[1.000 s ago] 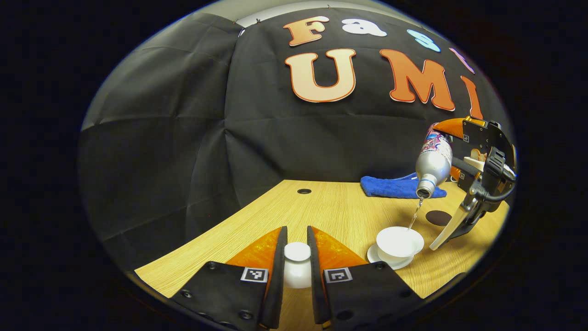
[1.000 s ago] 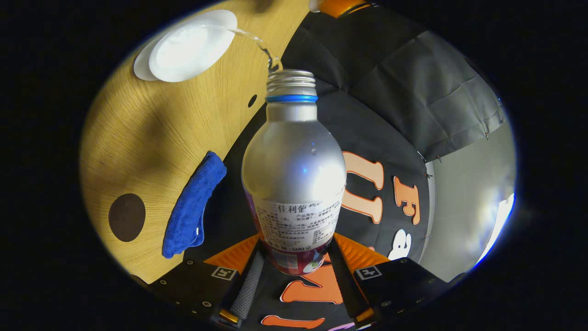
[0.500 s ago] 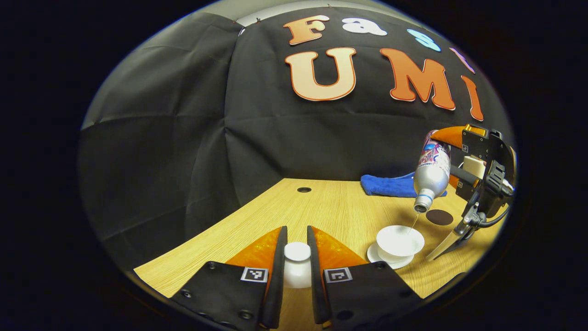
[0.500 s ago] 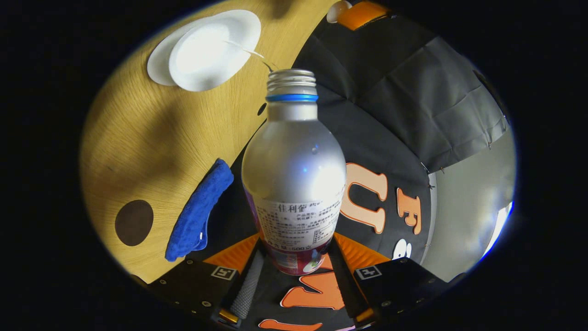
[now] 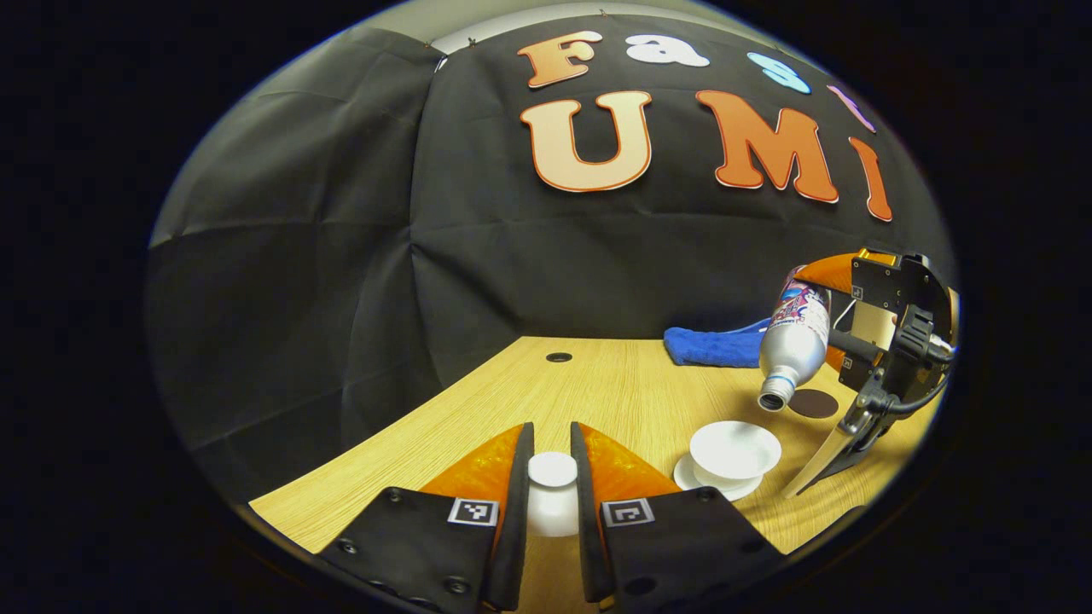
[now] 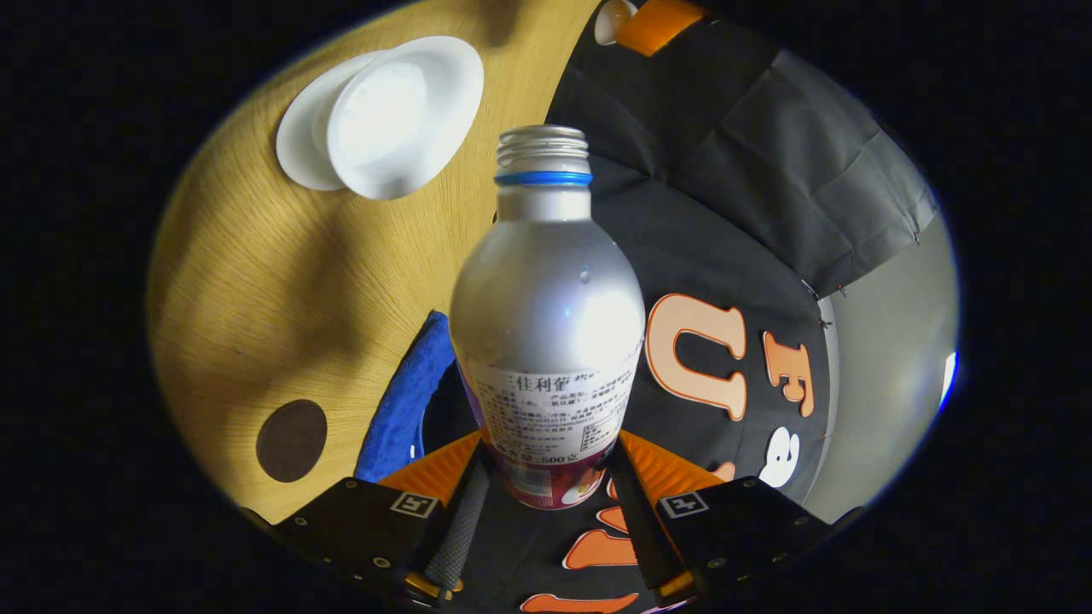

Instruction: Open the teacup lid with one hand, grasp the water bottle and pour water into the teacup with the other hand; after pouring, place the water bottle on the coaster and then close the teacup lid.

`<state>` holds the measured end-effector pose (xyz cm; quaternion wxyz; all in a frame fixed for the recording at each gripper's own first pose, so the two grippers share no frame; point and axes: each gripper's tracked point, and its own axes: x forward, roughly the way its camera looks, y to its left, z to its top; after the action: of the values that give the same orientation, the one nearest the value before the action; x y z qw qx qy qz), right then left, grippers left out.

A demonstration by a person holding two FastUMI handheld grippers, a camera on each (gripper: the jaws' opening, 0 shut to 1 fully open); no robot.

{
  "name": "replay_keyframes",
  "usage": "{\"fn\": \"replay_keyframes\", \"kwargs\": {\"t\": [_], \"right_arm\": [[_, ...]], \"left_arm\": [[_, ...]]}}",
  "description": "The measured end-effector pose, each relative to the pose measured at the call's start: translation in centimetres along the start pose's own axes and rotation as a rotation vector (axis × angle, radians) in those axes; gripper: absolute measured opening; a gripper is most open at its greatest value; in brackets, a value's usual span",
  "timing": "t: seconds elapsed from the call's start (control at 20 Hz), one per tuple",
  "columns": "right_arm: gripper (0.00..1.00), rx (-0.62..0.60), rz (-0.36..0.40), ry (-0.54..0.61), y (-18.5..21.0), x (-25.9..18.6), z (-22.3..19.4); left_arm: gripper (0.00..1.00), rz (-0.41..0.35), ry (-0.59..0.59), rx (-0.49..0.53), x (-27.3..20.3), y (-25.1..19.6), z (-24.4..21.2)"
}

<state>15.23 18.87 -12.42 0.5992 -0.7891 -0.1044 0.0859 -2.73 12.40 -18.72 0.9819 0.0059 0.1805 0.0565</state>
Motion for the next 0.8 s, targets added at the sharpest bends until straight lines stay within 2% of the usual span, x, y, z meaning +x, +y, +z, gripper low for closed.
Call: {"fn": "replay_keyframes", "kwargs": {"t": [0.25,0.3,0.4,0.5,0.55,0.6,0.8], "right_arm": [[0.79,0.178,0.056,-0.008,1.2,-0.6,0.5],[0.79,0.234,0.075,-0.006,1.2,-0.5,0.3],[0.79,0.335,0.094,0.004,1.3,-0.8,0.1],[0.79,0.418,0.083,0.017,0.6,-1.3,-0.1],[0.79,0.46,0.08,0.019,0.3,-1.4,-0.2],[0.8,0.505,0.084,0.02,0.0,-1.3,-0.4],[0.79,0.705,0.103,0.042,-0.6,-1.6,-1.8]], "left_arm": [[0.3,-0.005,-0.016,-0.002,0.0,-0.5,0.8],[0.27,-0.007,-0.02,-0.002,0.0,-0.7,1.0],[0.3,-0.015,-0.026,-0.005,-0.1,-1.1,1.3],[0.3,-0.024,-0.032,0.0,0.0,-1.7,1.7],[0.27,-0.025,-0.038,0.005,0.1,-1.8,2.0],[0.3,-0.026,-0.042,0.006,0.1,-2.0,2.2],[0.3,-0.04,-0.053,0.017,0.2,-3.1,2.9]]}}
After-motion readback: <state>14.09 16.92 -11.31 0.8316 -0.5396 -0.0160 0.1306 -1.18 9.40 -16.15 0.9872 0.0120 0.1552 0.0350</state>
